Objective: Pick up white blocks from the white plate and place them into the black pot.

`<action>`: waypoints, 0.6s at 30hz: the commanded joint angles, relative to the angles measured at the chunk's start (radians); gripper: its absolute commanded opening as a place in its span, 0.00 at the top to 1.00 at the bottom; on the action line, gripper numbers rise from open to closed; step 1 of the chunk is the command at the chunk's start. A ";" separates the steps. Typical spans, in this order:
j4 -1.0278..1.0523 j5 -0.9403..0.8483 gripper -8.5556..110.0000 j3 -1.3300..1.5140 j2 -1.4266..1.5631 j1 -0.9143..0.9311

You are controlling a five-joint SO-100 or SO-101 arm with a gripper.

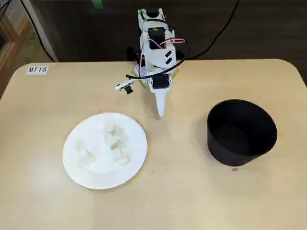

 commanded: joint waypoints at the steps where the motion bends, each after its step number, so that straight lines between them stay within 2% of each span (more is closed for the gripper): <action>1: 0.017 -0.092 0.95 -0.703 -0.423 0.115; 18: 0.025 -0.101 0.95 -0.710 -0.428 0.115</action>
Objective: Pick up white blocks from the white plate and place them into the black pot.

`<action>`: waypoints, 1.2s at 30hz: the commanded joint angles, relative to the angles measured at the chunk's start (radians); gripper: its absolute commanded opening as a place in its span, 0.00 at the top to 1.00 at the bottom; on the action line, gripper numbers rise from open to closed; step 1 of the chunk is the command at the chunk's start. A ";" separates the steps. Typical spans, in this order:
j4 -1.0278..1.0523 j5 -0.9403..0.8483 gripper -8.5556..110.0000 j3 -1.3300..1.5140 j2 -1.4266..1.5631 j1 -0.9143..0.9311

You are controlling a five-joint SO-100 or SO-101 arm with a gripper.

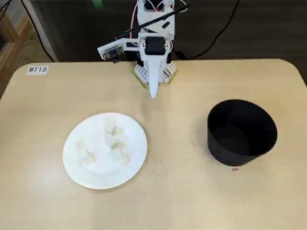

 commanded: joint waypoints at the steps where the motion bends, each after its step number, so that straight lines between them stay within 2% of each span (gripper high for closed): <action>1: 0.026 -0.037 0.95 -0.080 -0.017 0.006; 6: 0.156 -0.155 0.95 -0.290 -0.213 0.160; 12: 0.374 -0.110 0.95 -0.563 -0.442 0.402; 19: 0.529 -0.055 0.95 -0.753 -0.787 0.561; 27: 0.482 0.060 0.95 -0.839 -1.046 0.558; 36: 0.457 0.156 0.73 -1.051 -1.325 0.497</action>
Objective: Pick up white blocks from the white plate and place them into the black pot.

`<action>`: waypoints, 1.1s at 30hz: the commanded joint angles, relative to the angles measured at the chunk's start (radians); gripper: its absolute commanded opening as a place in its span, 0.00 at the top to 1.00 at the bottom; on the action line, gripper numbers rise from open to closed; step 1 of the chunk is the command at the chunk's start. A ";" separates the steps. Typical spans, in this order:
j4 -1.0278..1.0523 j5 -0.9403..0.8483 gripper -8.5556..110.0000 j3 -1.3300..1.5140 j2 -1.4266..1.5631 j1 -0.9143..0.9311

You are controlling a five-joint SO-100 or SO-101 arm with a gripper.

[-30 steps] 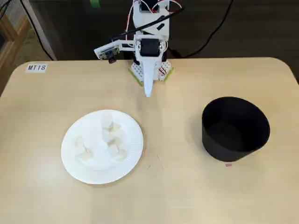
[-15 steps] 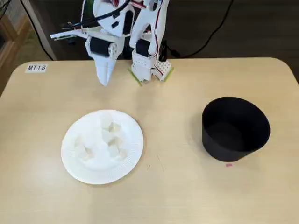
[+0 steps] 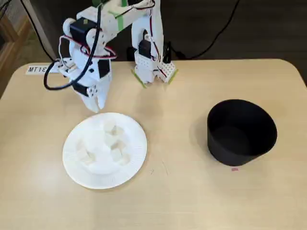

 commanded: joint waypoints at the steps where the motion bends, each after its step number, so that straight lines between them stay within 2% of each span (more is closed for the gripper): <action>1: -0.017 0.058 0.72 -0.086 -0.041 -0.015; 13: 0.021 0.311 0.69 -0.328 -0.308 -0.029; 26: 0.112 0.357 0.68 -0.623 -0.591 -0.005; 33: 0.114 0.377 0.70 -0.658 -0.635 0.014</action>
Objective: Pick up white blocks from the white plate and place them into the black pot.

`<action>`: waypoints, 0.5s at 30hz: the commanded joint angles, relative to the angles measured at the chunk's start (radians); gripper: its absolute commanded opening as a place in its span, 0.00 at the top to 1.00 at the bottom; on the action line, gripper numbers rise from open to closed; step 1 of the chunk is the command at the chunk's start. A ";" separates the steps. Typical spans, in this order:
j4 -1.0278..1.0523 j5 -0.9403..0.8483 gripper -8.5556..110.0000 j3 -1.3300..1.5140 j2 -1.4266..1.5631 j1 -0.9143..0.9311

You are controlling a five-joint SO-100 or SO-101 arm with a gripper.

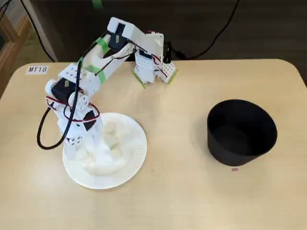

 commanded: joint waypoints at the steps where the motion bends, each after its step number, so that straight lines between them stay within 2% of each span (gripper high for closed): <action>1: 0.006 0.014 0.70 -0.046 0.008 0.020; 11: 0.006 0.037 0.73 -0.087 -0.069 0.026; 15: 0.006 0.060 0.84 -0.166 -0.138 0.031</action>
